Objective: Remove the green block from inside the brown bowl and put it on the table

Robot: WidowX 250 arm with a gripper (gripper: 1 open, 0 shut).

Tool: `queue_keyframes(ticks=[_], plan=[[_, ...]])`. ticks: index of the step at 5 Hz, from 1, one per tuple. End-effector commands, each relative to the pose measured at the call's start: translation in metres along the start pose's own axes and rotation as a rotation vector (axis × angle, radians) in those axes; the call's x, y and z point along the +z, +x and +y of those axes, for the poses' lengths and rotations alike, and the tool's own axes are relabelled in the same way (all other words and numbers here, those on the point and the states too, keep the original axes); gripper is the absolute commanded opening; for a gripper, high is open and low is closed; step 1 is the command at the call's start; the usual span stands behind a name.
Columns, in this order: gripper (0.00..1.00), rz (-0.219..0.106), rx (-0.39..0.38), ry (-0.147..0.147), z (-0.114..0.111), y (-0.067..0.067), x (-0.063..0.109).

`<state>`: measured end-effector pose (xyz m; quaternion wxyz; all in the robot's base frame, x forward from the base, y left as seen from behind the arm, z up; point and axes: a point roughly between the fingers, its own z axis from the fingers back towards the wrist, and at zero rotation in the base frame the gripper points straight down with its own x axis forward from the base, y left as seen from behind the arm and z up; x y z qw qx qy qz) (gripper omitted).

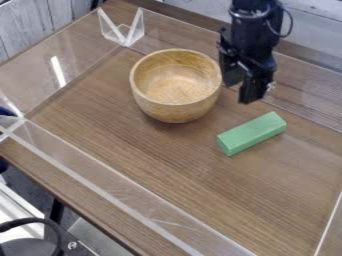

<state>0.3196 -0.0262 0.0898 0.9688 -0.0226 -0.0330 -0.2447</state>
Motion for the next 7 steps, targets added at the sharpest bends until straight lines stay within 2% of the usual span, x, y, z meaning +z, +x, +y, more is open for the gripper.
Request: queue_keyframes(ticks=[1, 3, 5, 6, 7], plan=[[1.0, -0.084, 0.054, 0.03, 0.003, 0.005, 0.02], [1.0, -0.064, 0.064, -0.008, -0.001, 0.011, 0.025], [1.0, 0.025, 0.053, -0.034, -0.006, 0.021, 0.017], [1.0, 0.024, 0.053, -0.043, -0.014, 0.029, 0.013], [1.0, -0.035, 0.086, -0.019, -0.006, 0.026, 0.037]])
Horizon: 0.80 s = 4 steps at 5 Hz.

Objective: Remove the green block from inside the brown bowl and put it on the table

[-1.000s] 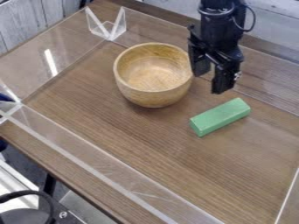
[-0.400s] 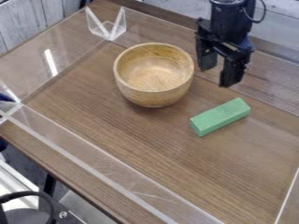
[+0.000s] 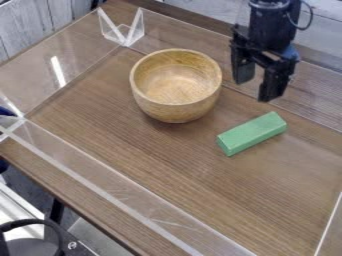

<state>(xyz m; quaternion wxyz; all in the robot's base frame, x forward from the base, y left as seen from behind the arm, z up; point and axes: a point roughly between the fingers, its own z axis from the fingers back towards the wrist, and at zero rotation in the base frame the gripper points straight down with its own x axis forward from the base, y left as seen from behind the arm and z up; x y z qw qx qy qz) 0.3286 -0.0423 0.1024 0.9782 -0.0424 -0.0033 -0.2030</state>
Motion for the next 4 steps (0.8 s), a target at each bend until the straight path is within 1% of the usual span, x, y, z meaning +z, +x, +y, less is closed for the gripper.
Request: queue_keyframes(ticks=[1, 2, 3, 4], plan=[[1.0, -0.102, 0.042, 0.103, 0.0, -0.006, 0.048], [1.0, -0.097, 0.072, 0.143, -0.001, -0.021, 0.045], [1.0, -0.106, 0.089, 0.151, 0.002, -0.017, 0.037], [1.0, -0.101, 0.093, 0.15, 0.003, -0.015, 0.025]])
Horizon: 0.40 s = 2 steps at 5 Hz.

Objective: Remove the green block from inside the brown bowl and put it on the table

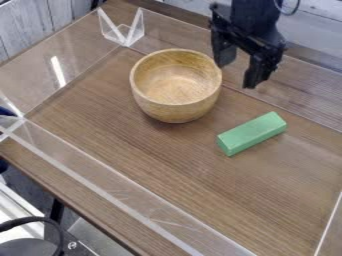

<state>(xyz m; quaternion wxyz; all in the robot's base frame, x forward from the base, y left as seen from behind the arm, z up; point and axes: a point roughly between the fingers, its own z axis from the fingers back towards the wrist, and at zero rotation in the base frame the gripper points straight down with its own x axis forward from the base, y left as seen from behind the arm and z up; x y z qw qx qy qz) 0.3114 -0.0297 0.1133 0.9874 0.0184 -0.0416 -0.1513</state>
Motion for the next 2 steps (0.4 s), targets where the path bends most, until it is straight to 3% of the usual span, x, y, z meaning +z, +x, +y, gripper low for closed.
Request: queue_keyframes(ticks=[1, 2], plan=[[1.0, -0.05, 0.0, 0.004, 0.009, 0.022, 0.0], [1.0, -0.059, 0.001, 0.003, 0.02, 0.026, 0.002]])
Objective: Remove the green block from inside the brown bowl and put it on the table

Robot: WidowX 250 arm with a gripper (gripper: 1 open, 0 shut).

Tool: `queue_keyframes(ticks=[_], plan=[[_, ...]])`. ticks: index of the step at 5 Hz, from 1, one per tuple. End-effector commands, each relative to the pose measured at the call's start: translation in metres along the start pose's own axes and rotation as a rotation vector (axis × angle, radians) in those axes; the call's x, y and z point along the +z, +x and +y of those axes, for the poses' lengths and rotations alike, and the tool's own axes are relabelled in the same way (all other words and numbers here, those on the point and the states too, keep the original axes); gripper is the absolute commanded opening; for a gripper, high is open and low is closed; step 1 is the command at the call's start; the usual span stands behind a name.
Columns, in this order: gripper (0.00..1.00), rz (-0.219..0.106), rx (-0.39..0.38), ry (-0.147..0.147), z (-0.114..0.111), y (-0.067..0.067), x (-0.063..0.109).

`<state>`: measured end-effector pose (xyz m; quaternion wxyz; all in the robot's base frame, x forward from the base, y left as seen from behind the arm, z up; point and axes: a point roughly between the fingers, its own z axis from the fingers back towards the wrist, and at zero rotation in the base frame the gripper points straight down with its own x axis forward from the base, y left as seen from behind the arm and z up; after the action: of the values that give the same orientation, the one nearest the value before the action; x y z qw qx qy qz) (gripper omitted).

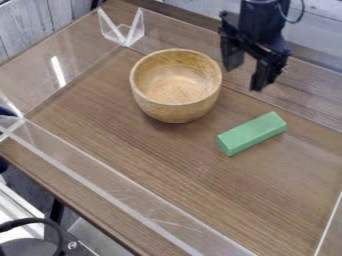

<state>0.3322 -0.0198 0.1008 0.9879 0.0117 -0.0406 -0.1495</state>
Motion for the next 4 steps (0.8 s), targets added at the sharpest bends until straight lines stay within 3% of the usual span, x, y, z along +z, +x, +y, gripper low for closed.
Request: queue_keyframes(ticks=[1, 2, 3, 4], plan=[[1.0, -0.093, 0.044, 0.014, 0.007, -0.004, 0.02], [1.0, -0.133, 0.079, 0.014, 0.005, -0.015, 0.027], [1.0, -0.114, 0.128, 0.041, -0.002, -0.015, 0.024], [0.0, -0.08, 0.144, 0.062, -0.013, -0.01, 0.013]])
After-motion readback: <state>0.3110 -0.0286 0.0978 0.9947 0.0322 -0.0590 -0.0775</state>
